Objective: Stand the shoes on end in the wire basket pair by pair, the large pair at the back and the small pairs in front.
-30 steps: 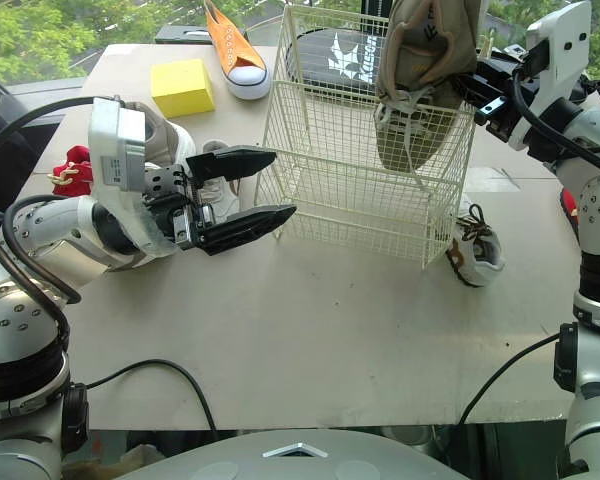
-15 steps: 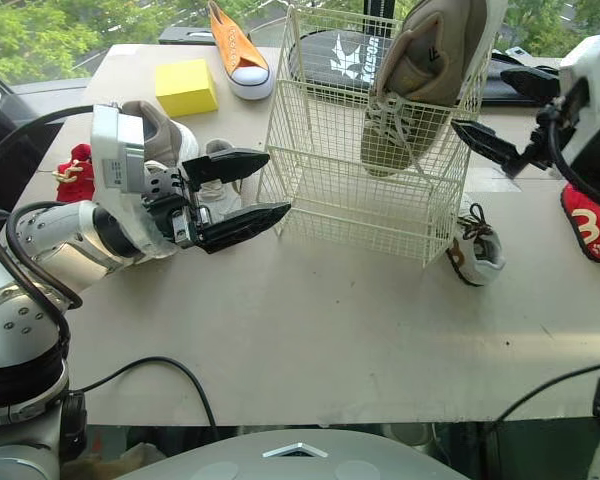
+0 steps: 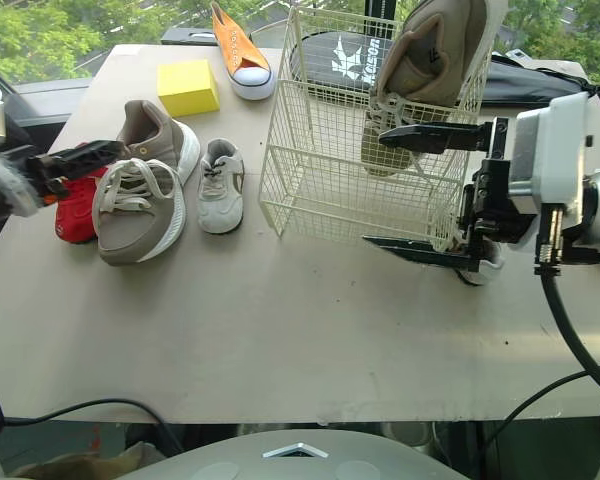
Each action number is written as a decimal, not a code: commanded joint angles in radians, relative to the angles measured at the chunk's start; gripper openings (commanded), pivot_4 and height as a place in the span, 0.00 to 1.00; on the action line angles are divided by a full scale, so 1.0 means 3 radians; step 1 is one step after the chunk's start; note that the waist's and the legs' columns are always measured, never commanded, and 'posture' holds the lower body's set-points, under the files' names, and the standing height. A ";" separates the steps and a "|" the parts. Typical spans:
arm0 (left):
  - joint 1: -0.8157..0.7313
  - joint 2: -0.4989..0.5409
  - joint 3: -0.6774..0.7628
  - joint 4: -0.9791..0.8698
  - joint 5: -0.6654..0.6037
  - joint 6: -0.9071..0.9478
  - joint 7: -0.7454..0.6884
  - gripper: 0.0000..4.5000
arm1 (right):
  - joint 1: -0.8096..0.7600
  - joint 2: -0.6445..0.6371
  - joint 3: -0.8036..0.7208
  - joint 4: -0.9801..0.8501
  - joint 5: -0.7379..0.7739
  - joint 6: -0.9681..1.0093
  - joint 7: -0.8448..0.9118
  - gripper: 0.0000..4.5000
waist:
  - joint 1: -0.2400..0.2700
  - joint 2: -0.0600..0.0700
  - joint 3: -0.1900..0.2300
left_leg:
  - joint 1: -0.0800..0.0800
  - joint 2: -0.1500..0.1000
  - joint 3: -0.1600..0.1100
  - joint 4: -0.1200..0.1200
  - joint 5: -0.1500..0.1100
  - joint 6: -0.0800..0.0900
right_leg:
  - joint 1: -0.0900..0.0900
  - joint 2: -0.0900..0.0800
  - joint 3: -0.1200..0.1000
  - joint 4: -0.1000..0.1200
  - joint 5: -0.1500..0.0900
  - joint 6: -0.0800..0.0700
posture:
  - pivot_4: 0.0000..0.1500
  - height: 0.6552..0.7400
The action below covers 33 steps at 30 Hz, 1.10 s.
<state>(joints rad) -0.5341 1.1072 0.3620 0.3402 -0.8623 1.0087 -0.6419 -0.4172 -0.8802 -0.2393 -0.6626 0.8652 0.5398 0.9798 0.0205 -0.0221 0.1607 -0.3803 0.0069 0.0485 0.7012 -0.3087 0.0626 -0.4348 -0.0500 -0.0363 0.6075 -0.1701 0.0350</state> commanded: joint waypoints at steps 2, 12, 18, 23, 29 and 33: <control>-0.0595 0.0152 -0.0682 0.0891 0.0665 -0.0115 -0.0698 1.00 | -0.0019 0.0070 0.0037 -0.0170 0.0047 -0.0098 -0.0066 0.99 | -0.0003 -0.0001 0.0000 | -0.0003 -0.0003 0.0000 0.0000 -0.0001 0.0001 | 0.0000 -0.0001 -0.0002 -0.0003 0.0004 -0.0006 | 1.00 1.00; -0.1355 -0.0302 -0.1662 0.2429 0.1957 -0.0875 -0.1821 0.39 | -0.0045 0.0019 0.0033 -0.0315 0.0166 0.0025 -0.0283 1.00 | -0.0017 -0.0002 -0.0007 | -0.0003 -0.0003 0.0003 0.0000 -0.0003 0.0005 | -0.0001 -0.0002 -0.0003 -0.0001 0.0003 -0.0005 | 1.00 1.00; -0.1536 -0.0364 -0.1226 0.2632 0.1859 -0.0778 -0.2091 0.13 | -0.0009 -0.0026 0.0032 -0.0372 0.0232 0.0107 -0.0430 1.00 | -0.0005 -0.0002 -0.0009 | -0.0005 -0.0006 0.0005 0.0002 -0.0013 0.0023 | -0.0001 -0.0022 -0.0002 -0.0001 0.0003 -0.0004 | 1.00 1.00; -0.1363 -0.0161 -0.0375 0.1463 0.1228 0.0126 -0.1887 0.12 | 0.0188 -0.0007 -0.0092 -0.0356 0.0250 0.0123 -0.0580 1.00 | -0.0014 -0.0042 -0.0009 | -0.0039 -0.0007 -0.0006 0.0011 -0.0012 0.0021 | -0.0026 -0.0038 -0.0011 0.0003 0.0010 0.0006 | 1.00 1.00; -0.1621 -0.0969 0.0911 -0.0408 0.0531 0.0610 -0.0412 0.12 | 0.0356 0.0091 -0.0223 -0.0268 0.0181 0.0072 -0.0841 1.00 | 0.0006 -0.0062 -0.0006 | -0.0061 -0.0010 -0.0028 0.0016 -0.0010 0.0017 | -0.0034 -0.0055 -0.0034 0.0000 0.0014 0.0010 | 1.00 1.00; -0.1870 -0.1755 0.0743 -0.1192 0.0534 0.0018 0.0247 0.12 | 0.0456 0.0287 -0.0367 -0.0196 0.0031 0.0005 -0.1203 1.00 | 0.0019 -0.0054 -0.0003 | -0.0042 -0.0016 -0.0028 0.0016 -0.0009 0.0015 | -0.0017 -0.0063 -0.0044 0.0001 0.0014 0.0011 | 1.00 1.00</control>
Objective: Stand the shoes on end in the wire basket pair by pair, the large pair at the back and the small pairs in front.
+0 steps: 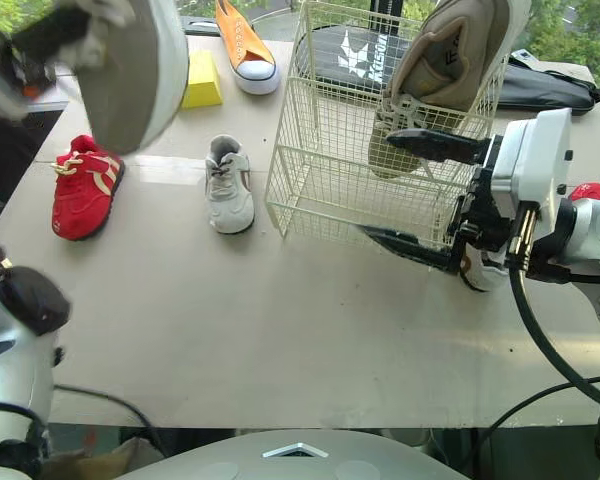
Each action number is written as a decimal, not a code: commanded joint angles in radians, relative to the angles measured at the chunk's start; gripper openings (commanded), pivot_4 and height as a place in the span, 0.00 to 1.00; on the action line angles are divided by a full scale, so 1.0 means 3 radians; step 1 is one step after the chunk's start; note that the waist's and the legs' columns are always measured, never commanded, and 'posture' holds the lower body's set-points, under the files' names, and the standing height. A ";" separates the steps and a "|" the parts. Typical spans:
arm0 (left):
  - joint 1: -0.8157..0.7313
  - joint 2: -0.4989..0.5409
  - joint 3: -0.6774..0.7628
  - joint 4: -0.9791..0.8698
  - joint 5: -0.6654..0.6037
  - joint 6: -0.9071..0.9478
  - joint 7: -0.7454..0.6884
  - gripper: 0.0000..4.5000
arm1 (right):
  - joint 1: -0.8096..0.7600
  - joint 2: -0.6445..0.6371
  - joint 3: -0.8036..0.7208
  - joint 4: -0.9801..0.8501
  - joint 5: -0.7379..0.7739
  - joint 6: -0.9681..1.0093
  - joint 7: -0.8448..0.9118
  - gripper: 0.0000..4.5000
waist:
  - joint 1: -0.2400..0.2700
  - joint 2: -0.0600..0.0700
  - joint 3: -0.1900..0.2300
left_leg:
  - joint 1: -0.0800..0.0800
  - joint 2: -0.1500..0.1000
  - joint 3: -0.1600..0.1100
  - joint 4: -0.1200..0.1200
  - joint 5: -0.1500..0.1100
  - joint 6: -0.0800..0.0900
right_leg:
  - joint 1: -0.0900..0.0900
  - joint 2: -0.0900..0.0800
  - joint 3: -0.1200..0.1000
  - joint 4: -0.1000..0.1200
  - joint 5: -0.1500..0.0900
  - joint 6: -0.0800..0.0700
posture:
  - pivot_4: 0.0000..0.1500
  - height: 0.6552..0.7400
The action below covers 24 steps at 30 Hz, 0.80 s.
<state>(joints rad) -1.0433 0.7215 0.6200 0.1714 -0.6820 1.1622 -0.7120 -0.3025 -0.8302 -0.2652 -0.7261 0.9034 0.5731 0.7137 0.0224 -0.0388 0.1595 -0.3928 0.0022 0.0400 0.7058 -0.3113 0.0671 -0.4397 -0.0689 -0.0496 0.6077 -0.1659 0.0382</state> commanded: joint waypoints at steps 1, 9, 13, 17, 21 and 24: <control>-0.0214 -0.0655 -0.0214 -0.0752 -0.0037 -0.0646 0.0594 0.12 | 0.0123 0.0146 -0.0330 0.0000 -0.0116 -0.0106 -0.0387 1.00 | 0.0028 0.0003 0.0001 | 0.0006 -0.0001 -0.0002 -0.0002 0.0001 -0.0003 | 0.0007 -0.0001 -0.0003 -0.0001 0.0000 0.0000 | 1.00 1.00; -0.0370 -0.1845 -0.1347 -0.0219 0.1180 -0.3283 0.0955 0.12 | 0.0610 0.0152 -0.0694 -0.0610 0.0024 0.0017 -0.0885 1.00 | 0.0054 0.0014 0.0008 | 0.0032 -0.0002 0.0006 -0.0006 0.0006 -0.0011 | 0.0027 0.0011 0.0003 0.0000 0.0000 -0.0003 | 1.00 1.00; -0.0580 -0.1968 -0.1669 0.0710 0.1828 -0.4580 0.1188 0.12 | 0.0761 0.0084 -0.0870 -0.0820 0.0194 0.0084 -0.1132 1.00 | 0.0036 0.0016 0.0009 | 0.0041 0.0003 0.0028 -0.0010 0.0006 -0.0008 | 0.0026 0.0023 0.0027 -0.0002 -0.0001 -0.0004 | 1.00 1.00; -0.0777 -0.2014 -0.1817 0.1675 0.2230 -0.5498 0.1536 0.12 | 0.0893 0.0044 -0.0973 -0.0986 0.0296 0.0085 -0.1338 1.00 | 0.0056 0.0016 0.0009 | 0.0039 0.0007 0.0028 -0.0010 -0.0006 0.0012 | 0.0026 0.0042 0.0028 -0.0005 -0.0003 -0.0007 | 1.00 1.00; -0.0742 -0.2103 -0.1941 0.2474 0.2440 -0.5934 0.1712 0.12 | 0.1049 0.0001 -0.1063 -0.1067 0.0380 0.0025 -0.1478 1.00 | 0.0066 0.0016 0.0008 | 0.0037 0.0006 0.0030 -0.0009 -0.0010 0.0021 | 0.0026 0.0042 0.0021 -0.0009 0.0000 -0.0002 | 1.00 1.00; -0.0609 -0.2202 -0.1973 0.2785 0.2423 -0.6187 0.1603 0.12 | 0.1155 -0.0036 -0.1080 -0.1070 0.0394 -0.0050 -0.1536 1.00 | 0.0067 0.0021 0.0001 | 0.0039 0.0006 0.0032 -0.0008 -0.0014 0.0027 | 0.0029 0.0038 0.0018 -0.0011 0.0000 -0.0001 | 1.00 1.00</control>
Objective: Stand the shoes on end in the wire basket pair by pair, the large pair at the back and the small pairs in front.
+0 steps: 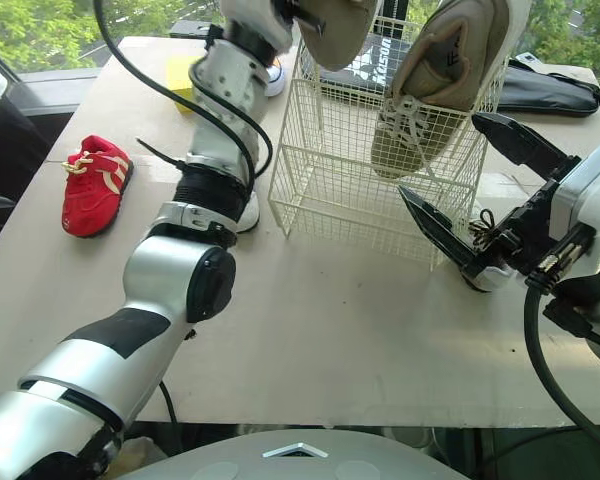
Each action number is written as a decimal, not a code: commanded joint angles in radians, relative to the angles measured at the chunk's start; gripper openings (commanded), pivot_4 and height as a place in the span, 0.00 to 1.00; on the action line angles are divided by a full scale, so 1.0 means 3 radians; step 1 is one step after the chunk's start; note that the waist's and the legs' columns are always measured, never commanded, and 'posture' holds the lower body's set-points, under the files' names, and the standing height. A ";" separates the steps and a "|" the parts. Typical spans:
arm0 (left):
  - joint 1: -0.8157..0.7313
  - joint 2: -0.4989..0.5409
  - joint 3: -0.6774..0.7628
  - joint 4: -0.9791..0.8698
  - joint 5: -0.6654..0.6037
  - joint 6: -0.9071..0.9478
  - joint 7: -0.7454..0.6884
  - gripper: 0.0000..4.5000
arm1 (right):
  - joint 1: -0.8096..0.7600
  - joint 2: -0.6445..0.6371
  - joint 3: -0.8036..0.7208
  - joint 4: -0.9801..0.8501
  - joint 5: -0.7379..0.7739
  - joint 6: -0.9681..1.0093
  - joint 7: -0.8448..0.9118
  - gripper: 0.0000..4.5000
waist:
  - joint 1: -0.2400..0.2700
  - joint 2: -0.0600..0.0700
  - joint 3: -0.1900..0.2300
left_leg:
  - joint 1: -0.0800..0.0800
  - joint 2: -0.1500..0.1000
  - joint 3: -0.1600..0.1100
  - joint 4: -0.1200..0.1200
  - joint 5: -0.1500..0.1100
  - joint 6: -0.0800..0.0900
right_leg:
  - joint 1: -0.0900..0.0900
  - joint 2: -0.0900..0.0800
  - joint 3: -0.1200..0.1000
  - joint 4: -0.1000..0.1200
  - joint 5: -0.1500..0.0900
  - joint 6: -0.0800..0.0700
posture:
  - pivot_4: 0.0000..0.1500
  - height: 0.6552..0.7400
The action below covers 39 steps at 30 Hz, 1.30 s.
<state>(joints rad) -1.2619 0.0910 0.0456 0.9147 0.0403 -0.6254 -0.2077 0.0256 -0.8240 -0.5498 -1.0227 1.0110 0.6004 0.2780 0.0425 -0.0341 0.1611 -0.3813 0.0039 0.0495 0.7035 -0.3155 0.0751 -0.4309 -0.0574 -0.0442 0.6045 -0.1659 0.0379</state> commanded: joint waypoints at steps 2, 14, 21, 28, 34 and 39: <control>0.0176 -0.0185 -0.0012 0.0440 -0.0082 -0.0229 -0.0138 0.12 | 0.0138 -0.0079 -0.0139 -0.0082 0.0042 -0.0210 -0.0100 1.00 | -0.0001 0.0005 -0.0004 | 0.0001 -0.0001 0.0003 0.0000 -0.0002 0.0003 | 0.0001 -0.0002 -0.0001 -0.0001 0.0000 0.0000 | 1.00 1.00; 0.0577 -0.0234 0.0017 0.0064 -0.0330 -0.0016 -0.0557 0.29 | 0.0303 -0.0088 -0.0123 -0.0071 0.0030 -0.0228 -0.0446 1.00 | -0.0004 0.0041 -0.0034 | 0.0008 -0.0001 0.0002 0.0006 -0.0001 0.0004 | 0.0008 -0.0003 0.0002 0.0005 -0.0002 -0.0001 | 1.00 1.00; 0.1476 0.0025 -0.0022 -0.1517 -0.0602 0.0904 -0.0755 0.93 | 0.0268 -0.0188 -0.0199 0.0183 0.0550 -0.0154 -0.0482 1.00 | -0.0041 0.0058 -0.0047 | 0.0012 0.0004 0.0003 0.0006 -0.0001 0.0003 | 0.0008 -0.0004 0.0016 0.0007 -0.0004 -0.0006 | 1.00 1.00; 0.2089 0.0485 -0.0048 -0.3030 -0.1184 0.2209 -0.1107 0.99 | 0.0378 -0.0677 -0.0697 0.0860 0.0718 0.0082 0.0455 1.00 | -0.0052 0.0052 -0.0042 | 0.0008 0.0005 -0.0003 0.0008 0.0004 -0.0004 | 0.0007 0.0004 0.0016 0.0010 -0.0005 -0.0009 | 1.00 1.00; 0.2331 0.1003 0.0021 -0.3584 -0.1697 0.3039 -0.1573 0.99 | 0.0277 -0.0963 -0.0740 0.1396 0.0556 0.0187 0.1274 1.00 | -0.0059 0.0053 -0.0042 | 0.0007 0.0006 -0.0002 0.0005 0.0004 -0.0004 | 0.0007 0.0010 0.0018 0.0003 -0.0006 -0.0009 | 1.00 1.00; 0.2520 0.1419 0.0186 -0.3826 -0.2102 0.3546 -0.1874 0.99 | 0.0050 -0.1022 -0.0595 0.1577 0.0382 0.0122 0.1652 1.00 | -0.0077 0.0053 -0.0040 | 0.0007 0.0008 -0.0003 0.0003 0.0004 -0.0004 | 0.0004 0.0012 0.0017 0.0003 -0.0008 -0.0007 | 1.00 1.00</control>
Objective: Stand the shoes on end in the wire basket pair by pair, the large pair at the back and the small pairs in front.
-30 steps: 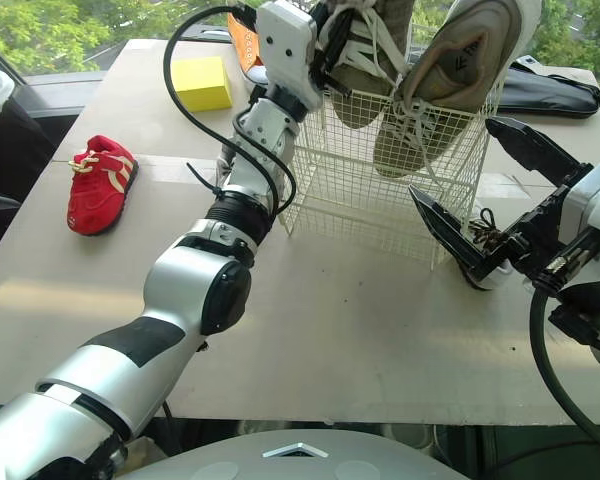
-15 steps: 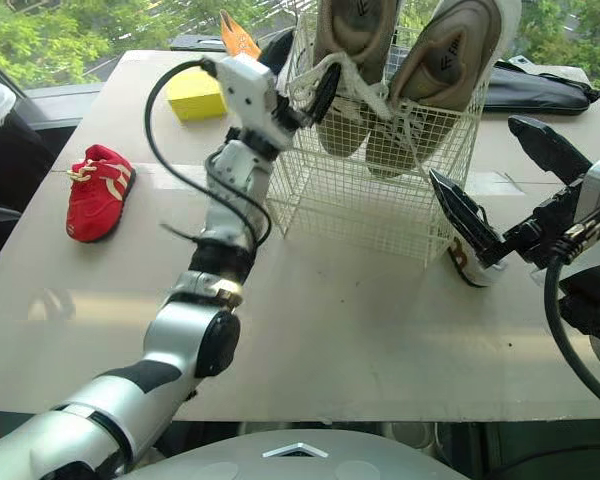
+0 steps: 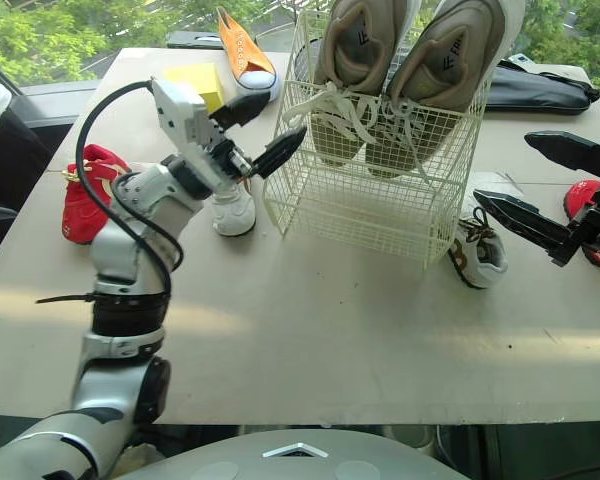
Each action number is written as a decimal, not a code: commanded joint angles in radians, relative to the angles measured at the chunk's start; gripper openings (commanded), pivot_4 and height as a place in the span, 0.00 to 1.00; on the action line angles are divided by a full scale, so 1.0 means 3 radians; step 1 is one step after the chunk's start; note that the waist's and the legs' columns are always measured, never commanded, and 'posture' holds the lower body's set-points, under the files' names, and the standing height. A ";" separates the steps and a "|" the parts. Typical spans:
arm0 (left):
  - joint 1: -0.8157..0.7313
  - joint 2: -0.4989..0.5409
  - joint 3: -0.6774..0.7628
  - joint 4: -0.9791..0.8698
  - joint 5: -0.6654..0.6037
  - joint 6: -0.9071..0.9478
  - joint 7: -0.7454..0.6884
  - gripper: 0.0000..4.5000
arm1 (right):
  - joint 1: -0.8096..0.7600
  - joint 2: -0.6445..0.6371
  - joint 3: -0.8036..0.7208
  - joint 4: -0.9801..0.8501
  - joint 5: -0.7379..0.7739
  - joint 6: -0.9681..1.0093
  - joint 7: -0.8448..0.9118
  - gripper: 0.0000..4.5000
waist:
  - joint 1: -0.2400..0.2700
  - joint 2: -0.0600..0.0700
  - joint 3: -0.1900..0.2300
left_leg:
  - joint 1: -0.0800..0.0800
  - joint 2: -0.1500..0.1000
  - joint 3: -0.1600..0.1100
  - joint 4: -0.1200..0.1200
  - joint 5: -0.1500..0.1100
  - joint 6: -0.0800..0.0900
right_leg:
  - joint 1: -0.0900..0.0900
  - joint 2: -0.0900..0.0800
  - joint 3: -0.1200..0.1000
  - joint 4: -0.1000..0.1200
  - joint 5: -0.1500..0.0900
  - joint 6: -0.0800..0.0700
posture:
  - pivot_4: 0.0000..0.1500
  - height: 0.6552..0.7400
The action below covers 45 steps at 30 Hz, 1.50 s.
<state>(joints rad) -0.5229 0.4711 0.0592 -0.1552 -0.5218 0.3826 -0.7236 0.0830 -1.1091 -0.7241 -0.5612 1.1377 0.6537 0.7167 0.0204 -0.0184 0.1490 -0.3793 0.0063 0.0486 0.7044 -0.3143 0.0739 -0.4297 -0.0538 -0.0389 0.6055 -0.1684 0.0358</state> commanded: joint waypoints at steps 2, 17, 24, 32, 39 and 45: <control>0.0143 0.0269 0.0185 -0.0347 -0.0334 0.0313 -0.0240 0.99 | -0.0206 -0.0072 0.0040 0.0058 -0.0078 -0.0039 0.0294 1.00 | -0.0013 0.0000 0.0001 | 0.0001 0.0000 0.0001 0.0000 0.0000 0.0000 | -0.0001 0.0000 -0.0001 0.0001 -0.0006 0.0009 | 1.00 1.00; 0.0249 0.1289 0.0259 -0.1167 -0.2020 0.1879 -0.1004 0.99 | 0.0957 0.0616 -0.0662 -0.0466 -0.0869 0.0424 -0.0132 1.00 | 0.0052 0.0003 0.0011 | -0.0004 -0.0001 -0.0001 -0.0001 0.0008 -0.0018 | -0.0004 -0.0007 0.0000 0.0000 -0.0010 0.0014 | 1.00 1.00; 0.0001 0.1113 -0.0157 -0.1267 -0.1872 0.1885 -0.0951 0.99 | 0.1604 0.1070 -0.0430 -0.0795 -0.0886 0.0680 -0.0396 1.00 | 0.0022 -0.0002 0.0009 | 0.0001 -0.0001 0.0008 -0.0001 0.0003 -0.0009 | -0.0002 -0.0002 0.0015 0.0000 -0.0013 0.0019 | 1.00 1.00; -0.0047 0.1065 -0.0240 -0.1243 -0.1777 0.1823 -0.0961 0.99 | 0.0870 0.1525 0.0623 -0.0448 -0.1412 0.0725 -0.1250 1.00 | -0.0022 0.0006 0.0011 | 0.0005 0.0002 0.0008 -0.0002 0.0005 -0.0012 | -0.0010 0.0006 0.0022 0.0010 -0.0013 0.0018 | 1.00 1.00; -0.0036 0.0994 -0.0242 -0.1247 -0.1672 0.1780 -0.0939 1.00 | 0.0415 0.1598 0.1247 0.0103 -0.1747 0.0756 -0.1330 0.80 | -0.0011 0.0006 0.0011 | -0.0001 -0.0004 0.0004 -0.0004 0.0012 -0.0024 | -0.0010 0.0007 0.0021 0.0005 -0.0013 0.0016 | 1.00 1.00; -0.0053 0.0867 -0.0221 -0.1223 -0.1564 0.1708 -0.0779 1.00 | 0.0442 0.1426 0.1260 0.0147 -0.2059 0.0462 -0.1194 0.21 | -0.0014 0.0003 0.0009 | -0.0001 -0.0004 0.0006 -0.0004 0.0011 -0.0021 | -0.0009 0.0008 0.0023 0.0002 -0.0013 0.0018 | 1.00 1.00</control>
<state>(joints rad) -0.5274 0.7417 -0.0191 -0.5110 -0.9901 0.9157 -0.9741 0.2010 -0.6535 -0.3199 -0.5291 0.5619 0.8114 0.3526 0.0162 -0.0176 0.1518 -0.3795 0.0049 0.0502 0.7033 -0.3115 0.0683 -0.4323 -0.0515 -0.0320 0.6062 -0.1722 0.0413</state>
